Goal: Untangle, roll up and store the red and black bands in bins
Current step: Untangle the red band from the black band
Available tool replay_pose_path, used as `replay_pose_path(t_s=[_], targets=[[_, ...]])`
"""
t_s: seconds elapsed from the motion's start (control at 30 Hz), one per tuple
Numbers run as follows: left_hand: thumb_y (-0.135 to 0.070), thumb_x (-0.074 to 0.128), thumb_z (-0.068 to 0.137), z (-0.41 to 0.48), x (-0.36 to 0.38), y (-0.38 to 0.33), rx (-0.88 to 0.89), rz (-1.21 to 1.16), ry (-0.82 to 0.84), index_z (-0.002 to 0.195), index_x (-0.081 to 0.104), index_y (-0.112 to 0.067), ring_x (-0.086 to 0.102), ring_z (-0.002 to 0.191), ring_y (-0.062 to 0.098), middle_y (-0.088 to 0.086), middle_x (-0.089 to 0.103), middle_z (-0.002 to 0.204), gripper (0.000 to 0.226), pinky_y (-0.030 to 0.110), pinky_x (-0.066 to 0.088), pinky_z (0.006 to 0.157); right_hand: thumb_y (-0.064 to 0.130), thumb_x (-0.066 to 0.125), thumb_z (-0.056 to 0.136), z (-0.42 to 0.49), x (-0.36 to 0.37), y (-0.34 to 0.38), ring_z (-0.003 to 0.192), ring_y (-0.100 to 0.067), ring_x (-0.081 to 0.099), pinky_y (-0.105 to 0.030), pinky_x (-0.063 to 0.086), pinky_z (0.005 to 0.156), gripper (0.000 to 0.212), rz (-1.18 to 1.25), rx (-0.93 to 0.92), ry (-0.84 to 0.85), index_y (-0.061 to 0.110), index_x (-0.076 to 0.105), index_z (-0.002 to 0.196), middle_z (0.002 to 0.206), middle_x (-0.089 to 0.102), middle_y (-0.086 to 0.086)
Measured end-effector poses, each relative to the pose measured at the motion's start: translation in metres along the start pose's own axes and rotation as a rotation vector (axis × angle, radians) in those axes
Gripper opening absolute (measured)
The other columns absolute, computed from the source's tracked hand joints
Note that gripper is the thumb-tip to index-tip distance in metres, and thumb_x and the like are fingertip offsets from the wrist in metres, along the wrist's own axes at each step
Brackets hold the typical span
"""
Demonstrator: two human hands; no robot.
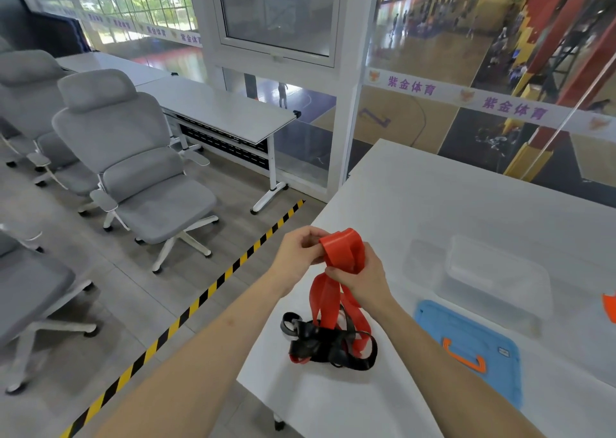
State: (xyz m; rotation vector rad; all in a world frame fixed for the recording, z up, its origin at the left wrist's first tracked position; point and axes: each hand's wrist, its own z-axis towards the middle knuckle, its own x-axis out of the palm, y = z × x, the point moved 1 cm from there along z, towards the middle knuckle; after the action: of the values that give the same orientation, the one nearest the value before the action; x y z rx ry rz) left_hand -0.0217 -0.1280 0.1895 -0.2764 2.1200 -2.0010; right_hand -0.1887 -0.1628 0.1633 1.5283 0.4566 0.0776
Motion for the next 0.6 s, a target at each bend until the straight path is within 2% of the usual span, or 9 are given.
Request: replay_pose_path(t_s=[0.1, 0.2, 0.27, 0.37, 0.4, 0.5, 0.6], targets=[[-0.02, 0.068, 0.101, -0.001, -0.005, 0.007, 0.013, 0.064, 0.014, 0.115, 0.073, -0.019, 0.074, 0.098, 0.009, -0.001, 0.079, 0.101, 0.016, 0.03, 0.062, 0.087, 0.015, 0.09, 0.081, 0.001, 0.0, 0.008, 0.1, -0.008, 0.07, -0.017, 0.056, 0.07, 0.057, 0.015, -0.014, -0.057, 0.033, 0.055, 0.123, 0.113, 0.069, 0.009], [-0.03, 0.061, 0.105, -0.01, -0.011, 0.033, -0.02, 0.179, 0.083, 0.13, 0.065, -0.028, 0.067, 0.11, -0.005, -0.012, 0.074, 0.12, 0.026, 0.027, 0.054, 0.101, 0.013, 0.088, 0.084, 0.007, -0.008, 0.02, 0.093, -0.011, 0.071, -0.014, 0.057, 0.065, 0.054, 0.052, -0.023, -0.107, 0.023, 0.056, 0.125, 0.109, 0.069, 0.003], [-0.034, 0.067, 0.101, -0.016, -0.008, 0.054, -0.067, 0.215, 0.159, 0.136, 0.062, -0.032, 0.064, 0.119, 0.001, -0.012, 0.07, 0.127, 0.035, 0.034, 0.051, 0.109, 0.012, 0.088, 0.084, 0.011, -0.012, 0.031, 0.094, -0.011, 0.071, -0.014, 0.057, 0.066, 0.054, 0.067, -0.043, -0.112, 0.022, 0.055, 0.127, 0.109, 0.07, 0.003], [-0.041, 0.084, 0.085, -0.022, 0.004, 0.072, -0.145, 0.26, 0.193, 0.148, 0.045, -0.042, 0.056, 0.128, 0.008, -0.014, 0.063, 0.133, 0.075, 0.033, 0.046, 0.11, 0.012, 0.087, 0.085, 0.014, -0.015, 0.045, 0.098, -0.011, 0.071, -0.017, 0.058, 0.067, 0.055, 0.095, -0.069, -0.118, 0.022, 0.055, 0.129, 0.111, 0.07, 0.005], [-0.042, 0.086, 0.081, -0.023, 0.008, 0.076, -0.166, 0.291, 0.181, 0.148, 0.042, -0.045, 0.056, 0.127, 0.009, -0.015, 0.062, 0.132, 0.08, 0.034, 0.047, 0.11, 0.013, 0.087, 0.086, 0.015, -0.016, 0.049, 0.099, -0.011, 0.071, -0.017, 0.057, 0.068, 0.056, 0.11, -0.071, -0.123, 0.021, 0.054, 0.13, 0.112, 0.069, 0.005], [-0.038, 0.083, 0.083, -0.024, 0.017, 0.08, -0.187, 0.336, 0.148, 0.136, 0.044, -0.052, 0.066, 0.114, 0.009, -0.013, 0.068, 0.12, 0.067, 0.039, 0.057, 0.101, 0.017, 0.087, 0.086, 0.017, -0.02, 0.058, 0.102, -0.01, 0.068, -0.021, 0.054, 0.076, 0.06, 0.153, -0.07, -0.142, 0.021, 0.052, 0.134, 0.116, 0.067, 0.006], [-0.032, 0.076, 0.092, -0.024, 0.026, 0.074, -0.152, 0.39, 0.13, 0.135, 0.052, -0.039, 0.075, 0.095, 0.009, -0.01, 0.074, 0.11, 0.049, 0.037, 0.063, 0.091, 0.019, 0.088, 0.085, 0.018, -0.026, 0.056, 0.104, -0.013, 0.068, -0.025, 0.055, 0.079, 0.059, 0.206, -0.052, -0.178, 0.025, 0.052, 0.132, 0.118, 0.067, 0.006]])
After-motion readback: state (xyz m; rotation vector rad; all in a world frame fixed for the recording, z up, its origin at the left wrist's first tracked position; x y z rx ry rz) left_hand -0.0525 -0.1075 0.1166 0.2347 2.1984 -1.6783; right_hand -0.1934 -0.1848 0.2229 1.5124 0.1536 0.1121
